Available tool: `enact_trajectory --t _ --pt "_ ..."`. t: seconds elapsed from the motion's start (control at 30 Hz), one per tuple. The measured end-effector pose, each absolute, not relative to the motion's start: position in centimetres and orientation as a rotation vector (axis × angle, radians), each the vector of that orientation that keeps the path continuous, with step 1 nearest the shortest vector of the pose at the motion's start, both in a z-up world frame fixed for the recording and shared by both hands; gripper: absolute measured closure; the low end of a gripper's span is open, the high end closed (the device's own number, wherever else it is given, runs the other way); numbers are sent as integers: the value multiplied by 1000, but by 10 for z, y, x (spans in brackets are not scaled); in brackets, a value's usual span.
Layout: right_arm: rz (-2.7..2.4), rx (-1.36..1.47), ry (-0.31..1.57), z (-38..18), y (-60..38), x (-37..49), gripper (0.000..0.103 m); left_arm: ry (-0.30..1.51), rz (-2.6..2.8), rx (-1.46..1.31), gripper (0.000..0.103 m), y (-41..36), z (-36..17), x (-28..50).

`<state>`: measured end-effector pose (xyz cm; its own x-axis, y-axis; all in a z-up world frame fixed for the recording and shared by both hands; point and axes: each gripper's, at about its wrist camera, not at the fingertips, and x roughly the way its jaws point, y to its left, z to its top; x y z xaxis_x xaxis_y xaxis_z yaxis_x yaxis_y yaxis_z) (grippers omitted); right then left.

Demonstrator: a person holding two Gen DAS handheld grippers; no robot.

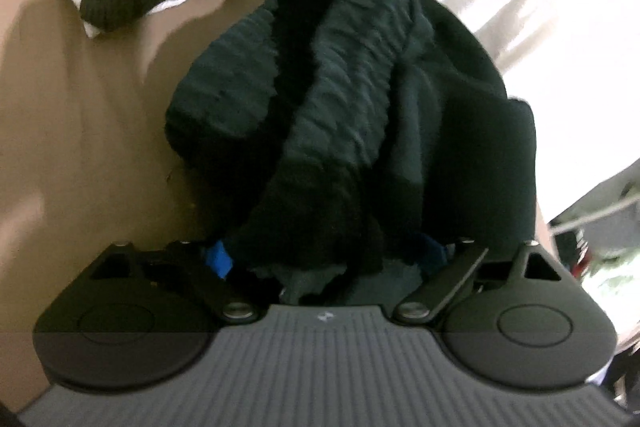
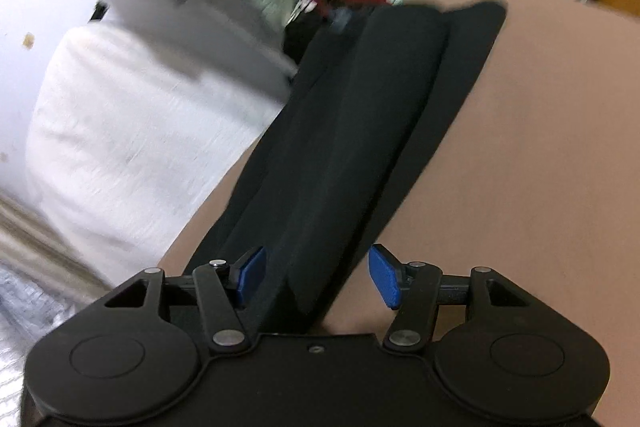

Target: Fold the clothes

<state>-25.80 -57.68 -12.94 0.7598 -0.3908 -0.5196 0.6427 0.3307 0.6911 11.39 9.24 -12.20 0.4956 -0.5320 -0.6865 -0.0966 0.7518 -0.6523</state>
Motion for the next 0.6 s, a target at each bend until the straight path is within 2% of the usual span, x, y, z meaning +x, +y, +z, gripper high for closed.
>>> enact_trajectory --t 0.1,0.17,0.2,0.23,0.33,0.43,0.47,0.53,0.6 --pt "-769 1049 249 -140 -607 -264 35 1036 -299 -706 14 94 -122 119" --pt "-794 1070 227 -150 -627 -269 34 1025 -295 -692 28 92 -120 120" --pt "-793 1080 214 -155 -636 -270 33 1008 -299 -641 43 87 -117 121" --pt "-774 1087 197 -160 -643 -268 30 991 -304 -585 47 81 -113 121" --pt "-720 1088 149 -171 -661 -258 17 918 -293 -371 49 53 -99 116" --pt "-747 1015 216 -165 -677 -227 15 850 -271 -184 53 26 -79 106" --pt "-769 973 258 -162 -681 -214 18 828 -267 -133 55 19 -73 102" --pt "-863 812 340 -156 -676 -193 75 790 -258 -95 61 13 -62 97" --pt "-924 696 320 -150 -663 -188 88 758 -250 -94 64 14 -49 97"
